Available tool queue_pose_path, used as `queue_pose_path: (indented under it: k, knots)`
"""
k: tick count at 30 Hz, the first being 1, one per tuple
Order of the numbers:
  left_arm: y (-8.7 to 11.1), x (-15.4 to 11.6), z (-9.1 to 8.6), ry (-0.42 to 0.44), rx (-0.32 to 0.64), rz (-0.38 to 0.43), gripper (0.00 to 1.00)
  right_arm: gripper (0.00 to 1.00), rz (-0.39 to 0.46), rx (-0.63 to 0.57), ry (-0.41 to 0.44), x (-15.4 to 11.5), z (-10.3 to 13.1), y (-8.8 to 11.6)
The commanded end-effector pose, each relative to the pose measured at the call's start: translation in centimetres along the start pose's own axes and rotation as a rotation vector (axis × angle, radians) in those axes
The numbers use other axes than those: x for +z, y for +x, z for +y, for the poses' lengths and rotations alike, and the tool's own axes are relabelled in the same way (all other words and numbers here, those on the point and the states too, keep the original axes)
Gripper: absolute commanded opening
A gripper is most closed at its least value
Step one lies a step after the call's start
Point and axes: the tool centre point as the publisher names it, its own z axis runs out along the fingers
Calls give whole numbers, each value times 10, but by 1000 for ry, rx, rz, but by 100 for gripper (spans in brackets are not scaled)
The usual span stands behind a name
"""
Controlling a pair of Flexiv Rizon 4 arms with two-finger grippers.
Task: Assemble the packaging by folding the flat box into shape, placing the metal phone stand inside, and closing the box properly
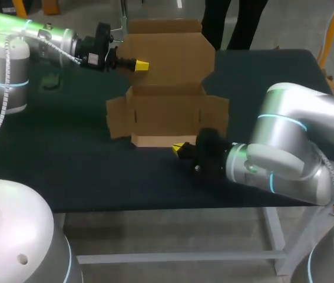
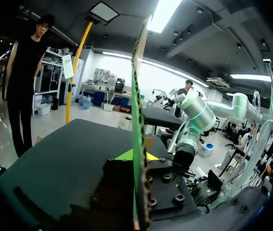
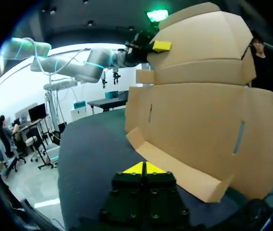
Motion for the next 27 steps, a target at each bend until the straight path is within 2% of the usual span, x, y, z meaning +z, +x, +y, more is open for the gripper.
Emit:
queue_pose_path:
  k: [1, 12, 27]
  knots:
    - [-1, -1, 1, -1, 0, 4, 0, 0, -152, 3, 10, 22, -2, 2]
    - [-1, -1, 1, -1, 0, 4, 0, 0, -178, -12, 48, 43, -9, -1]
    - [-1, -1, 1, -1, 0, 4, 0, 0, -189, -5, 59, 65, -16, -12]
